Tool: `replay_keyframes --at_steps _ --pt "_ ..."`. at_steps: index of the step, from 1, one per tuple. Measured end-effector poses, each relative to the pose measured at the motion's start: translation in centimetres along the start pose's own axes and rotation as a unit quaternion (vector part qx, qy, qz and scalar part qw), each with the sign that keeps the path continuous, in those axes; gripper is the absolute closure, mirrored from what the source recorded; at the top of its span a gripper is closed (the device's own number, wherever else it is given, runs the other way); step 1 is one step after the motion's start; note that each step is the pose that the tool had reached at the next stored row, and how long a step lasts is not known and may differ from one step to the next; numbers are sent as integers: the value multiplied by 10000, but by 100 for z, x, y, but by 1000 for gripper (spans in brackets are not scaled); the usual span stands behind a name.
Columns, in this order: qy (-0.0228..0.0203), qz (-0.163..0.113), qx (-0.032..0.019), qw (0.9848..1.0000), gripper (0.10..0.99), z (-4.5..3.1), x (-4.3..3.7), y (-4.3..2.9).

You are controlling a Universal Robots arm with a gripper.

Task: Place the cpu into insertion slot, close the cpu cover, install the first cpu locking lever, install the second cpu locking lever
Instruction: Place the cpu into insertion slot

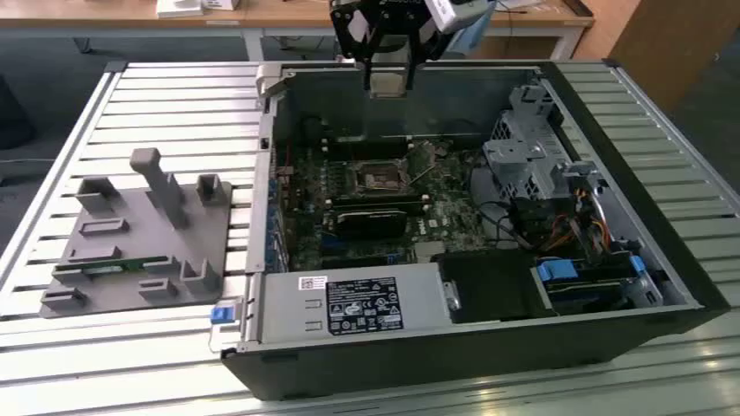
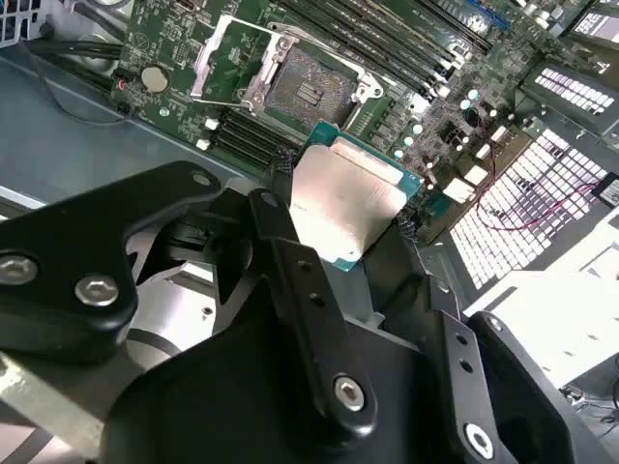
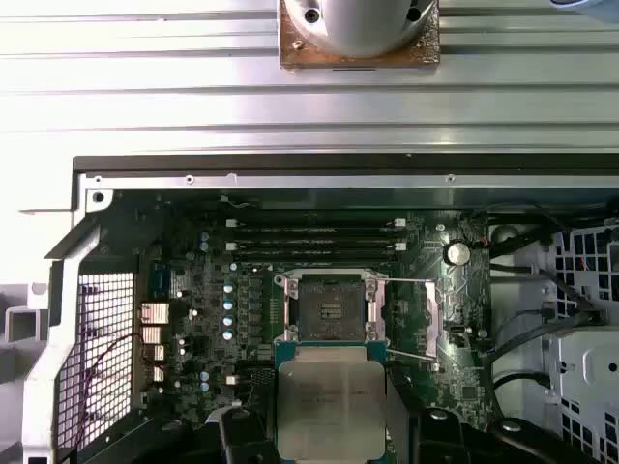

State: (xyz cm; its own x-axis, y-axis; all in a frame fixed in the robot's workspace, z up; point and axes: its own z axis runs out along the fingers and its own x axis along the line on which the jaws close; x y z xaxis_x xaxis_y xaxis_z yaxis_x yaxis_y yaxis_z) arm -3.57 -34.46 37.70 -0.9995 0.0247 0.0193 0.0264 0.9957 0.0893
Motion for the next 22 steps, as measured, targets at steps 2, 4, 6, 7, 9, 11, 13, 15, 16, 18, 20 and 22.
replay_keyframes --at_steps 2,4,6,7,9,11,13,15,16,18,20,22 --pt "0 0 -1 10000 545 0 0 0" --pt "0 0 -1 10000 545 0 0 0" --pt "0 0 0 10000 545 0 0 0" --pt "0 3 0 10000 545 0 0 0" --pt "-3 29 0 10000 545 0 0 0" --pt "-7 79 0 10000 545 0 0 0" --pt "-16 178 -2 9998 545 0 0 0" --pt "-29 321 -4 9995 545 0 0 0" --pt "-35 387 -6 9992 545 1 0 0" --pt "-46 514 -8 9987 545 1 0 0" --pt "-55 622 -10 9980 545 2 1 0" --pt "-60 667 -11 9978 545 3 4 0"
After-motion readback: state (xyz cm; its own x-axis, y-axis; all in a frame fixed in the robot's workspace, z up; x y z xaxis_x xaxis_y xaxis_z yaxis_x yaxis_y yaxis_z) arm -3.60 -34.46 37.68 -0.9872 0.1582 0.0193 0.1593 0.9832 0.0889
